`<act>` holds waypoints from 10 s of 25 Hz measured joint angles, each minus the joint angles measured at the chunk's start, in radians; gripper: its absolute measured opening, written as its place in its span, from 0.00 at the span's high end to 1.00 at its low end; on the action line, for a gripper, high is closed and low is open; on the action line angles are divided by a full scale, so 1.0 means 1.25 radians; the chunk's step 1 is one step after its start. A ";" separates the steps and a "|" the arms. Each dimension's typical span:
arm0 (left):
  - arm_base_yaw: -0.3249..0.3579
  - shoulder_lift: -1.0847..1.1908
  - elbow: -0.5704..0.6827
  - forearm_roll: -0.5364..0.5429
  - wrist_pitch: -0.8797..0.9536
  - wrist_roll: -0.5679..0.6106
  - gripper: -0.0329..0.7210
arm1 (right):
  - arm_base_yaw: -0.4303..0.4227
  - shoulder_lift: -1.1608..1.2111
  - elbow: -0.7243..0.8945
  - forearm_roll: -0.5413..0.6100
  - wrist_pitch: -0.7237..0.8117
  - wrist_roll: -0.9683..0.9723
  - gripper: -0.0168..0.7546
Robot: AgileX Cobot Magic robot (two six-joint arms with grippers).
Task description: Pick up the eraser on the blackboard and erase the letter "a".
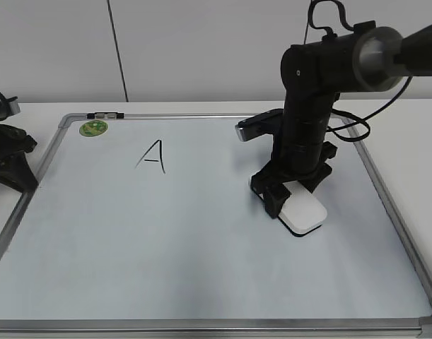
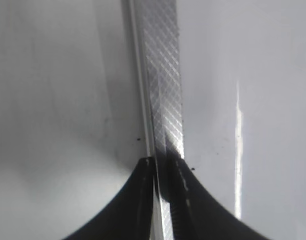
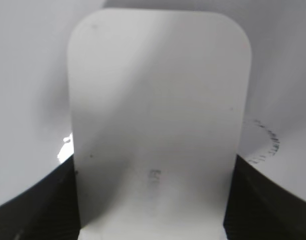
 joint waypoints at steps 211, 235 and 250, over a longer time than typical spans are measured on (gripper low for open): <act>-0.080 -1.483 0.866 0.232 0.037 -0.244 0.37 | -0.272 -1.362 0.925 -0.004 0.030 0.126 0.22; -0.081 -1.610 0.866 0.235 0.037 -0.244 0.37 | -0.272 -1.450 0.925 -0.005 0.030 0.126 0.22; -0.100 -1.777 0.866 0.235 0.041 -0.245 0.37 | -0.272 -1.767 0.925 -0.005 0.036 0.126 0.22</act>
